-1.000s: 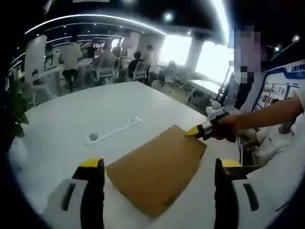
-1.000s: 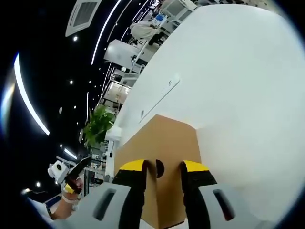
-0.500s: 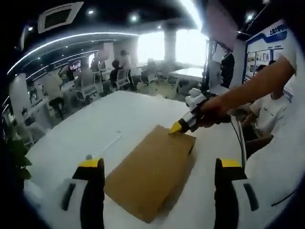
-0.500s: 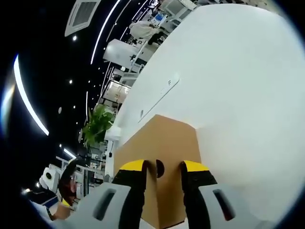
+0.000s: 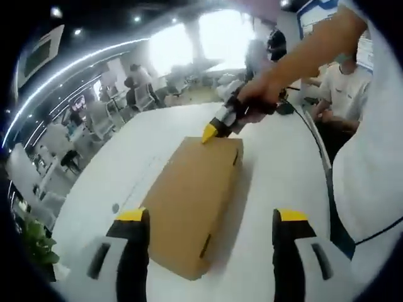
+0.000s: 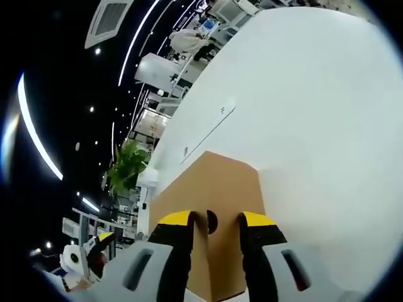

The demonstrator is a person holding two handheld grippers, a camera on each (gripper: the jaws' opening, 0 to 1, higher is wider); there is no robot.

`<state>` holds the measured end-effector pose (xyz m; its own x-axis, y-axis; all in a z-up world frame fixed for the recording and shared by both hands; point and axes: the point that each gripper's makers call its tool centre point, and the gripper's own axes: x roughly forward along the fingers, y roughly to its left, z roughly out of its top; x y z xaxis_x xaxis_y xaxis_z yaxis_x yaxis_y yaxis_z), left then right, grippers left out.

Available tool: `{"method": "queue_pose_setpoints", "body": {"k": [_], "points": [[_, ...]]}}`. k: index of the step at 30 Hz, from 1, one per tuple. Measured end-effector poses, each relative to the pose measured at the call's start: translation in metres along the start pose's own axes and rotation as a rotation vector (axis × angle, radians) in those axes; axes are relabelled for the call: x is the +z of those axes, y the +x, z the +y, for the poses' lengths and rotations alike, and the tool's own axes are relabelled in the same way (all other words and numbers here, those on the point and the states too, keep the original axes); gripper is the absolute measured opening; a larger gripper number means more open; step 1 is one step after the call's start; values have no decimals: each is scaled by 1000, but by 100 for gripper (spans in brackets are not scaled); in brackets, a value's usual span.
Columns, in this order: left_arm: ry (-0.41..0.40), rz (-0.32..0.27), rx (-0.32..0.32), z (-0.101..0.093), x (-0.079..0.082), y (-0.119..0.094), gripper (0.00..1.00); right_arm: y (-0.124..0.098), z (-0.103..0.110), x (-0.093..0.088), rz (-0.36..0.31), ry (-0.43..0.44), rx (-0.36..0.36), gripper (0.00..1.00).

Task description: Operate the shoe box by opening the lid, removing the specified soft item, and placing it in the target area until the item is outside and the box remains undamaged.

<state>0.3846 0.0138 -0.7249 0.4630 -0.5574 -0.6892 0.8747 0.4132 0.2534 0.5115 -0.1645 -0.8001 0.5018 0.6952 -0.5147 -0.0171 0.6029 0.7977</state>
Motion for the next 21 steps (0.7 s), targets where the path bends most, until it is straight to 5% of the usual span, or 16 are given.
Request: {"method": "queue_pose_setpoints", "body": {"k": [4,8,11,17,21], "points": [[9,15,1,-8,-8,8,79,0,0,0,1,8,-8,28],[207,98,78,-3,-22,12,75,-1,0,0,3,24,-5,28],[197,95,77,-10,-26,17,81,0,0,0,10,19,-11,28],[226,118,112,-9,-37,25,73,-1,1,-1,7,24,-9,28],[303,150,251,12,-44,28,68,-1,1,-1,7,28,-12,28]]}}
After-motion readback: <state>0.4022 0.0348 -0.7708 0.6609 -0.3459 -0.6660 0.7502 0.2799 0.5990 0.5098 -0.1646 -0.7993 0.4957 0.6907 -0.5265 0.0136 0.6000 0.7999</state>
